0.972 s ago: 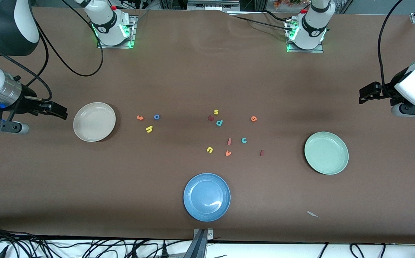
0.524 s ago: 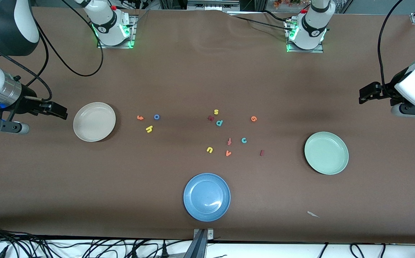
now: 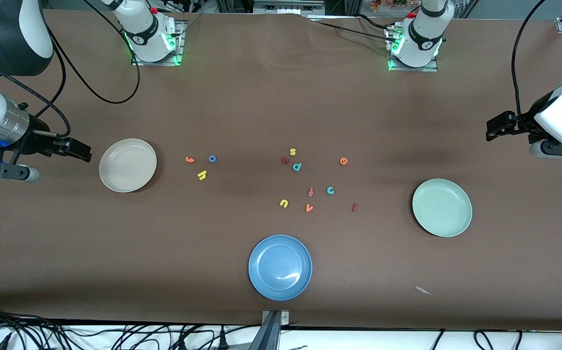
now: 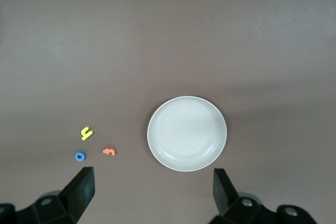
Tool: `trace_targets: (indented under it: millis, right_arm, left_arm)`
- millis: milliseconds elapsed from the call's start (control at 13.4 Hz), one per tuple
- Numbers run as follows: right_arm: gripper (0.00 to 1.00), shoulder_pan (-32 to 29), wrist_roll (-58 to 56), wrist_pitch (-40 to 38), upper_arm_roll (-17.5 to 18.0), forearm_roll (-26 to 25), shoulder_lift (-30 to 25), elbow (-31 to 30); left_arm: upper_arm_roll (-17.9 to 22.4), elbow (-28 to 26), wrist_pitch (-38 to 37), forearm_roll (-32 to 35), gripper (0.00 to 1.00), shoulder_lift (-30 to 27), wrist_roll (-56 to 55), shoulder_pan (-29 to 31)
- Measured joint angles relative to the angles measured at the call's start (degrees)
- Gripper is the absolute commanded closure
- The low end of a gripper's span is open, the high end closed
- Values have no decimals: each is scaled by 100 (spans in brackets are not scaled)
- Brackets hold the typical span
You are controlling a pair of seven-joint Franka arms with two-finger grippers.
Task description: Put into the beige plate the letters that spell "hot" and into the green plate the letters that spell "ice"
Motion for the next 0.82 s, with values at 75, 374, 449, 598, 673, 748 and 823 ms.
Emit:
trace_targets:
  millis: [75,374,449,598,673,748,823]
  right_arm:
    - [0,0,0,0,0,0,0,0]
    - [0,0,0,-3,0,0,1,-4]
    - [0,0,0,-3,0,0,1,-5]
    - [1,0,0,-5,0,0,2,-12]
    - [1,0,0,-7,0,0,3,-20]
    - [1,0,0,-12,0,0,5,-34]
    - [1,0,0,-13,0,0,6,-53]
  left_arm:
    - [0,0,0,0,0,0,0,0]
    - [0,0,0,0,0,0,0,0]
    - [0,0,0,0,0,0,0,0]
    - [0,0,0,0,0,0,0,0]
    - [0,0,0,0,0,0,0,0]
    - [0,0,0,0,0,0,0,0]
    - [0,0,0,0,0,0,0,0]
